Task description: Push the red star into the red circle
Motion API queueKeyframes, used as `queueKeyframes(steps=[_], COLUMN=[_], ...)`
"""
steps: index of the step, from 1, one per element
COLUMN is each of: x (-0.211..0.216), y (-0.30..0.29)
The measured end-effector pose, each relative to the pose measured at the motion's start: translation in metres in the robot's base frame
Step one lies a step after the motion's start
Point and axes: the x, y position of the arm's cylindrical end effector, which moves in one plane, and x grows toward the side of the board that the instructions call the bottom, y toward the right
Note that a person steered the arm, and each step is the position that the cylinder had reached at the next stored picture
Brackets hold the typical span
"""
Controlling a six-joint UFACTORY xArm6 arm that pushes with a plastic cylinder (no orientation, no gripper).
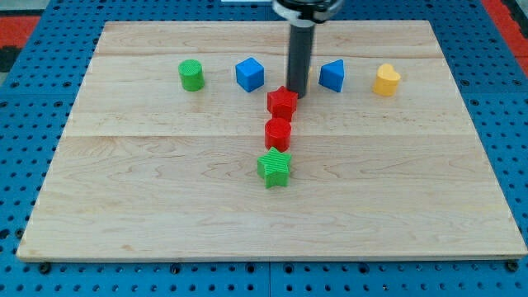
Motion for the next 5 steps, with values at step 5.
queueKeyframes(steps=[5], x=[-0.021], y=[-0.103])
